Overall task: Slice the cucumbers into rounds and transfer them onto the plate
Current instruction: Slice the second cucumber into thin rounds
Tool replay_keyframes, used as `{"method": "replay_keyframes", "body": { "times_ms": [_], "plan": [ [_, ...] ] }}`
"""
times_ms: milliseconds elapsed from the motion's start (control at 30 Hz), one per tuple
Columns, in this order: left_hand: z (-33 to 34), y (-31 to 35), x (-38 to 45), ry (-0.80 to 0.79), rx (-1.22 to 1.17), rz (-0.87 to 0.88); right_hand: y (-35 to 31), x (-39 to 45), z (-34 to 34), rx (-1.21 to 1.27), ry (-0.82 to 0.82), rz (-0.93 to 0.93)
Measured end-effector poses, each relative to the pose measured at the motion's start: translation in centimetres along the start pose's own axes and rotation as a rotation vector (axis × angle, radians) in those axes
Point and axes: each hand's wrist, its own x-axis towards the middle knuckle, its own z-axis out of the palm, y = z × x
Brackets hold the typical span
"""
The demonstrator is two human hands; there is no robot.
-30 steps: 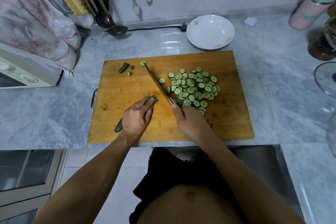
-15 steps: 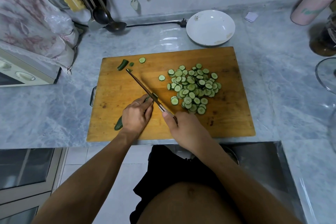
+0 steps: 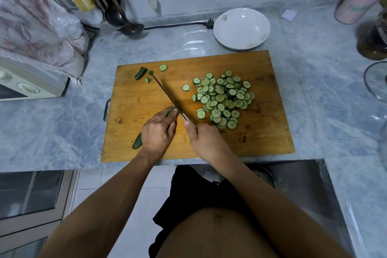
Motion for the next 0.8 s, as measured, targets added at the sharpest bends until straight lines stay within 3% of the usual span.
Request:
{"method": "replay_keyframes", "body": {
  "times_ms": [233, 800],
  "plan": [
    [0.0, -0.2, 0.0, 0.004, -0.018, 0.000, 0.8, -0.3, -1.4, 0.040, 0.084, 0.004],
    [-0.5, 0.2, -0.1, 0.016, -0.051, -0.003, 0.3, -3.1, -1.7, -0.014, -0.025, -0.079]
  ]
}}
